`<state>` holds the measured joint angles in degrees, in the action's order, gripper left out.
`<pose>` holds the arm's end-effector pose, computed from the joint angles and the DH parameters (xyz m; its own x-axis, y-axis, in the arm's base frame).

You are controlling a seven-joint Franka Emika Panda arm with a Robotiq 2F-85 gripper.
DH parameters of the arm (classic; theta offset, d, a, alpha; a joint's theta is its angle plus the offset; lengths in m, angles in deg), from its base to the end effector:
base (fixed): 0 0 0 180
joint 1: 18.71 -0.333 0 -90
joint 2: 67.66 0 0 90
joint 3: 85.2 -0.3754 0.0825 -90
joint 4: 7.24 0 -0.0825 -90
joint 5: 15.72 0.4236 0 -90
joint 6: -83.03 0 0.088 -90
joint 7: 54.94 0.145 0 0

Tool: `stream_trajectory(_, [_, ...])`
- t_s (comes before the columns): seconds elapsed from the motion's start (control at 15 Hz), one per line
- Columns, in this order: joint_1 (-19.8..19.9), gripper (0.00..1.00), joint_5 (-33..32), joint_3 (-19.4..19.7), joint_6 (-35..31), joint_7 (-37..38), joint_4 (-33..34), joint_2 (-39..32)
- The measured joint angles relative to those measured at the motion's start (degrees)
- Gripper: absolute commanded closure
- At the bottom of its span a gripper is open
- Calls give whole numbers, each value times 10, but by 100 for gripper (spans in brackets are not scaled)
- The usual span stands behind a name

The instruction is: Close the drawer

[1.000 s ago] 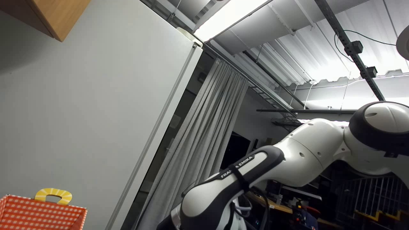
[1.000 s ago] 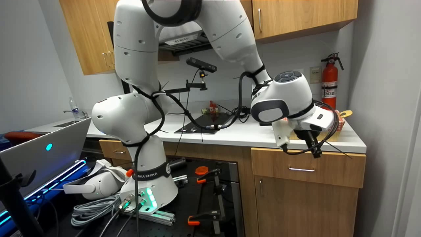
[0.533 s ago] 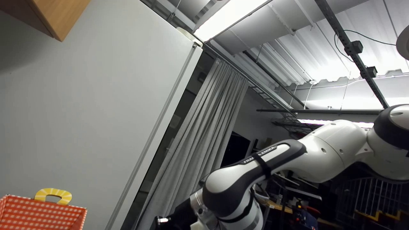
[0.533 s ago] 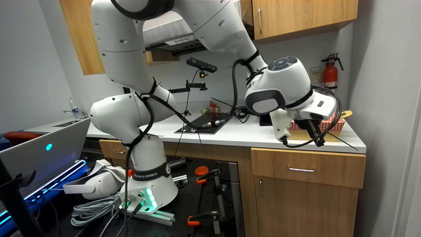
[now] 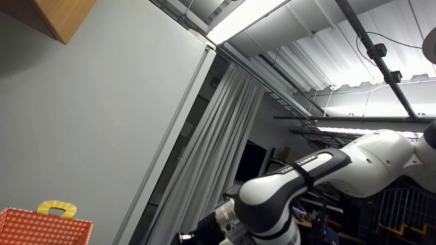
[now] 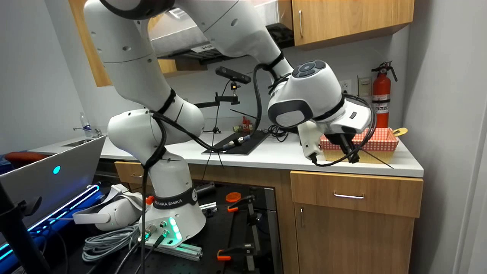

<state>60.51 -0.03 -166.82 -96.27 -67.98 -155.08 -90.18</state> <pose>0.5236 0.0132 0.2775 0.8881 -0.1940 0.4168 -0.0118 -0.9159 -0.4013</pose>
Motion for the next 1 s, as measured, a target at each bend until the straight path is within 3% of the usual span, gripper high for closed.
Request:
stream_trajectory(0.6, [164,1,-22,-146,0,-13,-67,0])
stream_trajectory(1.0, [275,0,-64,-221,2,-19,-87,-2])
